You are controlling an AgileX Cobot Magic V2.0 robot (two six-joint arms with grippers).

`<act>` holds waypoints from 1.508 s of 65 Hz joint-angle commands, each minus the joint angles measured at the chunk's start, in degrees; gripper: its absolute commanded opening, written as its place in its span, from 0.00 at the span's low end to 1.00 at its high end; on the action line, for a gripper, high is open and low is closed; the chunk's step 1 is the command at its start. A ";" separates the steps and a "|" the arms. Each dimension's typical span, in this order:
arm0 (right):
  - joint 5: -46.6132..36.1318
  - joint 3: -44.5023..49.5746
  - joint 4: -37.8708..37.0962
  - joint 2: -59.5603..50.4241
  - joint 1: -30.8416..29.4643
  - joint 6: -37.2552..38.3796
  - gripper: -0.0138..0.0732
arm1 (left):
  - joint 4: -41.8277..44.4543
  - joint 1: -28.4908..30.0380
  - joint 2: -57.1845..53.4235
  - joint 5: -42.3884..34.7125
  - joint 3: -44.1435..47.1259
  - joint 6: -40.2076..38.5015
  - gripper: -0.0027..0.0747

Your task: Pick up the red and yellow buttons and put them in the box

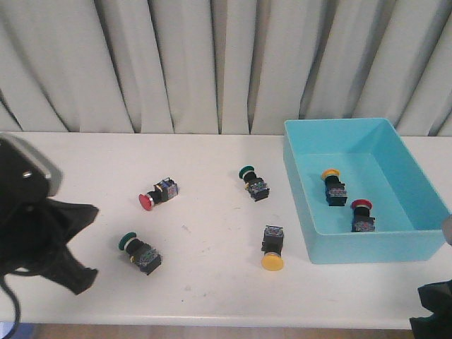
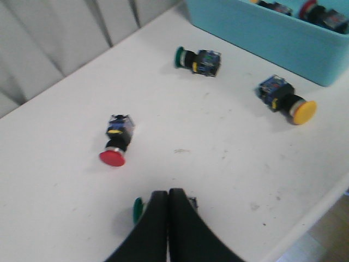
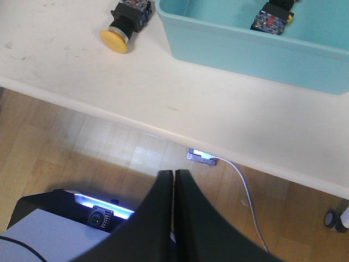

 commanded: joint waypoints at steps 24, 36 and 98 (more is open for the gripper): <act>-2.15 -1.35 0.23 -0.31 0.10 -0.42 0.15 | 11.62 15.66 -39.64 -6.65 23.57 -16.84 0.02; -2.15 -1.35 0.23 -0.31 0.10 -0.42 0.15 | 16.18 18.95 -50.09 -6.65 31.17 -26.26 0.02; -1.55 -1.35 0.08 -0.36 0.10 -0.42 0.15 | 13.05 21.87 -59.14 -21.25 40.40 -23.89 0.02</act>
